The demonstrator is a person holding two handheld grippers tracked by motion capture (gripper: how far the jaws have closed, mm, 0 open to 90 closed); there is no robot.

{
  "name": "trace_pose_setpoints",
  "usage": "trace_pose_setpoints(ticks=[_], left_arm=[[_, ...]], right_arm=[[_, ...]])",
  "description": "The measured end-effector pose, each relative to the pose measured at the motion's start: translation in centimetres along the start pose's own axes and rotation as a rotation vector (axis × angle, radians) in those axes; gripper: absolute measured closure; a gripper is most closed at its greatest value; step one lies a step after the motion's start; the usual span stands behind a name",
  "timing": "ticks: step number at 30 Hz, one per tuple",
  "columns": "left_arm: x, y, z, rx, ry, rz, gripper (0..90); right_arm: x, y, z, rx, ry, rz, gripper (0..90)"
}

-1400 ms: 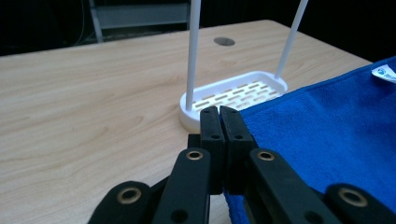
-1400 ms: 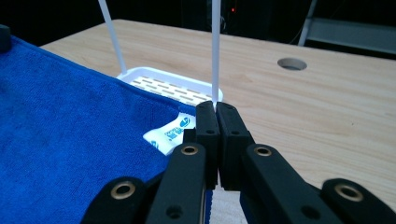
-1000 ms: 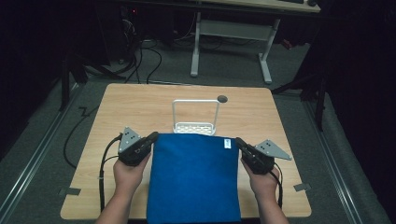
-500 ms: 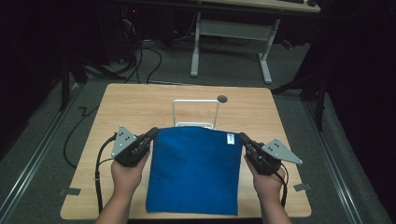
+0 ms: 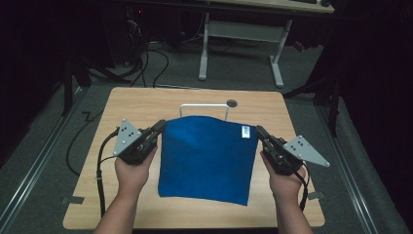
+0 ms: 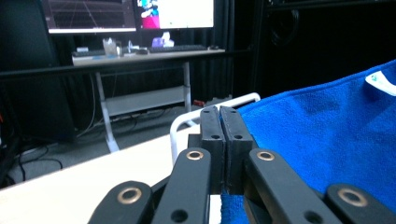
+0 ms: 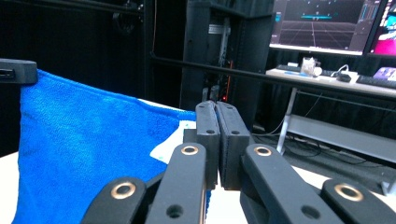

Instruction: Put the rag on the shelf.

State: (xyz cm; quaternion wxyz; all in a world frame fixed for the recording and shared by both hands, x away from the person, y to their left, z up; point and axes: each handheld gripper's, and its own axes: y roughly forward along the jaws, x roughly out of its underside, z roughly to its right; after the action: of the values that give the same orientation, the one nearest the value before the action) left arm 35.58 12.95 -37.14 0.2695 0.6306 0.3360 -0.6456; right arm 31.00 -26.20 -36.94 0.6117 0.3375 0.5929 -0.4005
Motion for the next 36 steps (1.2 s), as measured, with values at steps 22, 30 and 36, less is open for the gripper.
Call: trace_pose_setpoints(ticks=[22,30,36], left_arm=[[-4.4,0.8,-2.0,-0.021,0.032,0.076,89.6],[-5.9,1.8,-2.9,-0.056,0.062,0.093,89.6],[-6.5,2.6,-3.7,-0.074,0.074,0.101,89.6]], right_arm=[[-4.4,1.6,1.3,0.028,-0.021,0.066,89.2],[-5.6,3.1,1.8,0.049,-0.024,0.084,89.2],[-6.4,4.4,2.4,0.063,-0.027,0.085,89.2]])
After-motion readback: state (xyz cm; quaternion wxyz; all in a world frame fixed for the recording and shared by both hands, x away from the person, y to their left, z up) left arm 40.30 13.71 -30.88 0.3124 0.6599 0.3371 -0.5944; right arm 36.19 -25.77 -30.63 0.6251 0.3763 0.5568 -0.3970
